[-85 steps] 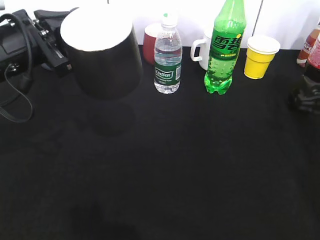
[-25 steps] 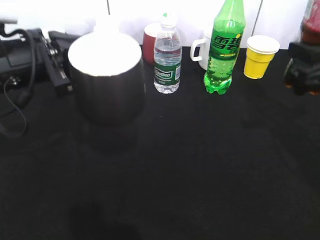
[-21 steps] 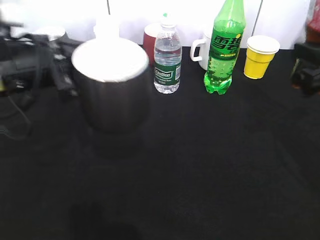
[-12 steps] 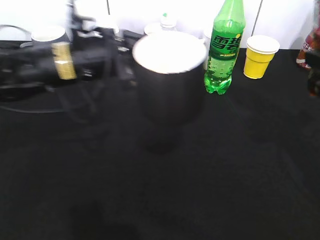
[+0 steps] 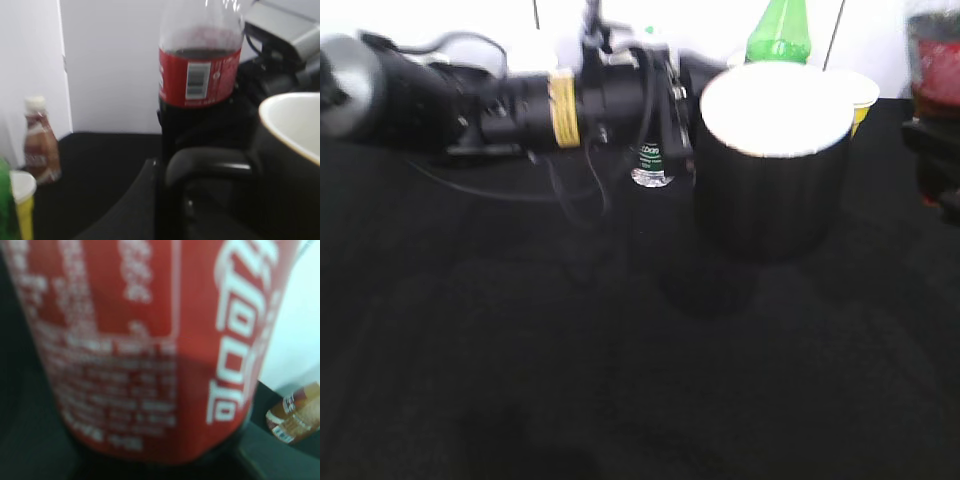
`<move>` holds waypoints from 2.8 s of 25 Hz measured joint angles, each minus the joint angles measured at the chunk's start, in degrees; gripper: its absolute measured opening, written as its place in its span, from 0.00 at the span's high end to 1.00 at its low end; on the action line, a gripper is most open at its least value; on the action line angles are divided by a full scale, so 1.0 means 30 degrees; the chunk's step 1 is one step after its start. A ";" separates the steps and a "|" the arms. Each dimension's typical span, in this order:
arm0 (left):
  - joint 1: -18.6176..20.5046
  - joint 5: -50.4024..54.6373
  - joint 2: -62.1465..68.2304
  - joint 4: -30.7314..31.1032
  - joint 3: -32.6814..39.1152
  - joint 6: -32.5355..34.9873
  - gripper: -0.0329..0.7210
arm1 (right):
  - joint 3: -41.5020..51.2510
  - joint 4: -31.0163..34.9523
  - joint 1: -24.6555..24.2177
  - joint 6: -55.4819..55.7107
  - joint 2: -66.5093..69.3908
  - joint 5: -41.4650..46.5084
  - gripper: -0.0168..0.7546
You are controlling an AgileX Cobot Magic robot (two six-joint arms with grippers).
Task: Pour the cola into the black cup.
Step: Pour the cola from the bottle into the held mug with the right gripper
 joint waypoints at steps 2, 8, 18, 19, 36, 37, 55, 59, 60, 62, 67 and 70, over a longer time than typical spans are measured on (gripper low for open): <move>0.0000 0.0545 0.0168 0.0607 0.0000 -0.0255 0.90 | -0.0104 -0.1083 0.0000 0.0000 0.0000 0.0062 0.51; 0.0000 0.1276 0.0168 0.1128 -0.0018 -0.0711 0.90 | -0.0252 -0.2181 0.0000 -0.0986 0.0000 0.1509 0.52; 0.0017 0.5059 0.0168 -0.0330 -0.0018 -0.0771 0.90 | -0.1795 -0.5683 0.0000 -0.1613 0.0000 0.2465 0.52; 0.0017 0.5080 0.0168 -0.0658 -0.0018 -0.0771 0.90 | -0.1795 -0.5846 0.0000 -0.1648 0.0000 0.2927 0.52; 0.0017 0.4224 0.0168 -0.0842 -0.0018 -0.0771 0.90 | -0.2037 -0.7750 0.0000 -0.4912 0.0000 0.4425 0.52; 0.0017 0.4224 0.0168 -0.0804 -0.0018 -0.0771 0.90 | -0.2037 -0.7750 0.0000 -0.5670 0.0000 0.4425 0.52; 0.0017 0.3378 0.0168 0.0134 -0.0018 -0.0790 0.90 | -0.3135 -0.7482 0.0000 -0.9766 0.0000 0.4560 0.52; 0.0017 0.3378 0.0168 0.0141 -0.0018 -0.0790 0.90 | -0.3135 -0.7482 0.0000 -1.0874 0.0000 0.4426 0.52; 0.0017 0.3378 0.0168 0.0141 -0.0018 -0.0790 0.90 | -0.3135 -0.7520 0.0000 -1.1191 0.0000 0.4426 0.52; 0.0017 0.3362 0.0168 0.0254 -0.0018 -0.0790 0.90 | -0.3135 -0.7539 0.0000 -1.1417 0.0000 0.4426 0.52; 0.0017 0.3362 0.0168 0.0832 -0.0018 -0.1045 0.90 | -0.3412 -0.7586 0.0000 -1.2095 0.0000 0.4426 0.52; 0.0017 0.3362 0.0168 0.0832 -0.0018 -0.1066 0.90 | -0.4420 -0.7579 0.0000 -1.2165 0.0000 0.4444 0.52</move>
